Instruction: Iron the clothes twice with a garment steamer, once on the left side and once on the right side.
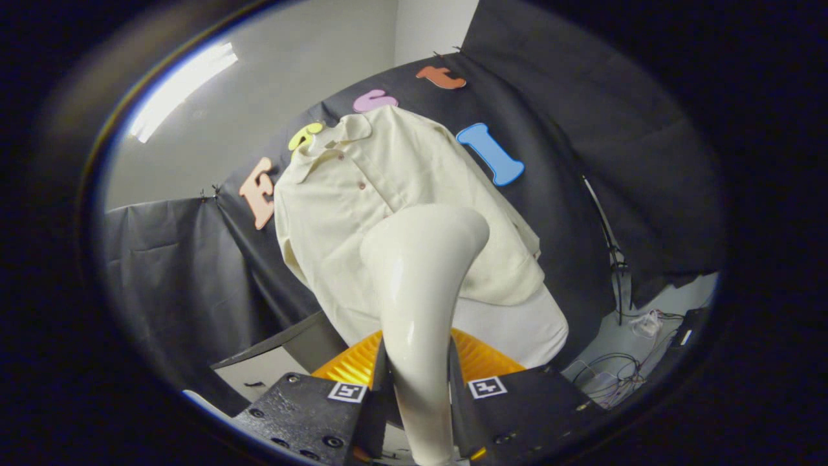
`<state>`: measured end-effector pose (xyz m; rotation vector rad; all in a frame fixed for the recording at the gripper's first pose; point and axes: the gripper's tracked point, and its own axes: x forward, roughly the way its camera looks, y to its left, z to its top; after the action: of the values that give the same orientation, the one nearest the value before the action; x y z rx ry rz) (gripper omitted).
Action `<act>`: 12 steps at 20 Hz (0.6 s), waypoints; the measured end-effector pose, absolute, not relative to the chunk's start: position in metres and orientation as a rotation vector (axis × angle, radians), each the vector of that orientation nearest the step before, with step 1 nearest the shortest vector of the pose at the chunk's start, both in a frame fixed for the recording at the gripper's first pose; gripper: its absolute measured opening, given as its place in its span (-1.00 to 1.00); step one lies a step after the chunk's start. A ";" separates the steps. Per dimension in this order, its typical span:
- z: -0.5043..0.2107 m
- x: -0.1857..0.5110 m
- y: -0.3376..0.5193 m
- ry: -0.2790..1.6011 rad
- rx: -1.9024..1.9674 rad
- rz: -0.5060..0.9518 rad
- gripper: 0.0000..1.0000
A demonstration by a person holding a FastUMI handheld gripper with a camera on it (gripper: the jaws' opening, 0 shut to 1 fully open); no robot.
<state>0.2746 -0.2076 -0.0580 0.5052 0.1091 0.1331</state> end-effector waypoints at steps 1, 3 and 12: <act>-0.049 0.267 -0.202 0.089 0.488 0.129 -0.15; -0.035 0.254 -0.188 0.069 0.434 0.131 -0.15; 0.028 0.205 -0.091 0.015 0.321 0.172 -0.15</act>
<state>0.2054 -0.0910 0.0285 0.3206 0.0151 0.1719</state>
